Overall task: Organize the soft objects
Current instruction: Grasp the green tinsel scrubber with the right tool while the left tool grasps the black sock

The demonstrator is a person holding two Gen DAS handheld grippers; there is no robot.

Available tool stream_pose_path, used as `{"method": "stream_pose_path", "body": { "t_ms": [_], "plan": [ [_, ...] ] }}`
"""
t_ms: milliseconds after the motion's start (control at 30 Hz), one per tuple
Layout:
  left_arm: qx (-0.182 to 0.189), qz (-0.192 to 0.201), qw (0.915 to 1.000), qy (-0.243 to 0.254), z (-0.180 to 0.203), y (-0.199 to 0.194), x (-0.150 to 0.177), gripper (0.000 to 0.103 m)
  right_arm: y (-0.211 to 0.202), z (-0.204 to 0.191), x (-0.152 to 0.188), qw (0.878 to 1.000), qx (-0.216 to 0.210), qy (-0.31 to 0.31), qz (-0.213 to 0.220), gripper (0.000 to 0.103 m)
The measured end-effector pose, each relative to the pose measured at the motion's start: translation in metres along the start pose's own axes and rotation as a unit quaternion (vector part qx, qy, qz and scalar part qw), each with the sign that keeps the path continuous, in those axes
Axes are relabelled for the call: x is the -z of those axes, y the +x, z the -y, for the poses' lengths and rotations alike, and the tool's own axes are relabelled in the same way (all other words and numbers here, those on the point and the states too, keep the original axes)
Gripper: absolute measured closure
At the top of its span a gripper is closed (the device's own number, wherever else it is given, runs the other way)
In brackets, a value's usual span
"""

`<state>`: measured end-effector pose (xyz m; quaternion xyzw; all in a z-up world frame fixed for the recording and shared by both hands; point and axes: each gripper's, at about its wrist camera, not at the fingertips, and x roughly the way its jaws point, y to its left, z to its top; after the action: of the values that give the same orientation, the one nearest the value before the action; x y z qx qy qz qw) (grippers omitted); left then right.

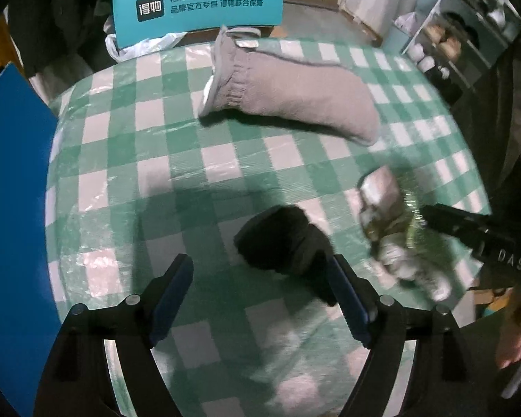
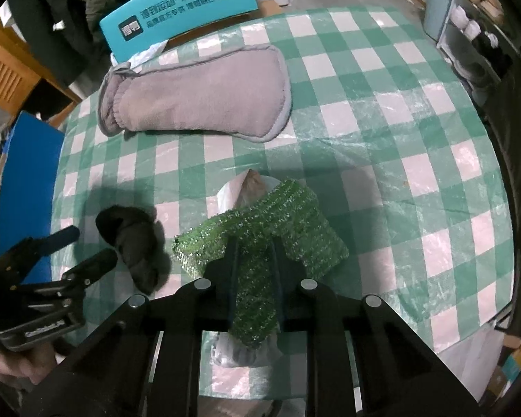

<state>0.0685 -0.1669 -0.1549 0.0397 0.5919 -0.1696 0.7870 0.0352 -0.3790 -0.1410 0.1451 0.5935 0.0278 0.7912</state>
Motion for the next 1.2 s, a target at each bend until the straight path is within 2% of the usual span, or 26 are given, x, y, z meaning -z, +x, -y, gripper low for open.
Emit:
{"method": "stream_pose_path", "body": {
  "t_ms": [33,67,100,233,533,567,600,633,667,700,733,767,867,1000,1033,1067,1100,1133,1200],
  "plan": [
    [0.004,0.001,1.0000,-0.001,0.002,-0.001,0.001,0.021,-0.001,0.000,0.000,1.000,-0.005,0.005,0.003,0.067],
    [0.007,0.002,1.0000,-0.001,0.004,-0.002,0.000,0.020,-0.005,0.001,0.001,1.000,-0.006,0.007,0.009,0.050],
    [0.010,0.004,0.9999,-0.001,0.006,-0.003,0.001,0.017,-0.008,0.000,0.001,1.000,-0.005,0.006,0.016,0.040],
    [0.011,0.002,0.9999,0.011,0.017,-0.003,0.004,0.016,-0.011,-0.013,-0.001,0.999,0.001,-0.019,0.030,0.032],
    [0.006,-0.005,0.9997,0.024,0.025,0.008,0.004,0.016,0.016,-0.026,-0.006,0.997,0.051,-0.055,0.010,0.032],
    [0.005,-0.006,0.9997,0.025,0.026,0.009,0.004,0.016,0.017,-0.024,-0.006,0.997,0.054,-0.053,0.008,0.038],
    [0.005,-0.007,0.9996,0.025,0.027,0.010,0.003,0.016,0.017,-0.021,-0.007,0.998,0.049,-0.046,0.008,0.054],
    [0.004,-0.008,0.9996,0.026,0.028,0.012,0.002,0.016,0.017,-0.018,-0.008,0.998,0.045,-0.039,0.007,0.061],
    [0.003,-0.009,0.9996,0.027,0.029,0.014,0.002,0.016,0.016,-0.015,-0.008,0.999,0.042,-0.033,0.007,0.075],
    [0.003,-0.010,0.9996,0.027,0.029,0.015,0.001,0.016,0.014,-0.011,-0.009,0.999,0.038,-0.026,0.010,0.082],
    [0.002,-0.011,0.9996,0.027,0.030,0.017,0.000,0.016,0.013,-0.009,-0.009,0.999,0.036,-0.021,0.012,0.084],
    [0.002,-0.012,0.9996,0.027,0.030,0.019,-0.001,0.016,0.010,-0.005,-0.010,0.999,0.031,-0.012,0.015,0.091],
    [-0.002,-0.016,0.9996,0.024,0.031,0.025,-0.002,0.016,0.006,0.004,-0.010,1.000,0.018,0.005,0.020,0.094],
    [-0.004,-0.020,0.9996,0.020,0.029,0.032,-0.003,0.016,0.007,0.009,-0.010,1.000,0.002,0.017,0.013,0.092],
    [-0.004,-0.019,0.9996,0.019,0.029,0.033,-0.003,0.017,0.005,0.009,-0.009,1.000,0.004,0.021,0.020,0.090],
    [-0.002,-0.019,0.9997,0.017,0.028,0.034,-0.002,0.019,0.003,0.007,-0.009,0.999,0.008,0.016,0.027,0.071],
    [-0.001,-0.021,0.9997,0.015,0.027,0.035,-0.002,0.022,0.000,0.005,-0.009,0.999,0.011,0.011,0.031,0.047],
    [0.000,-0.025,0.9996,0.013,0.026,0.038,-0.002,0.028,-0.003,0.002,-0.009,0.999,0.014,0.005,0.038,0.041],
    [0.003,-0.033,0.9994,0.007,0.023,0.042,-0.002,0.036,-0.006,-0.003,-0.010,0.999,0.011,-0.004,0.045,0.039]
  ]
}}
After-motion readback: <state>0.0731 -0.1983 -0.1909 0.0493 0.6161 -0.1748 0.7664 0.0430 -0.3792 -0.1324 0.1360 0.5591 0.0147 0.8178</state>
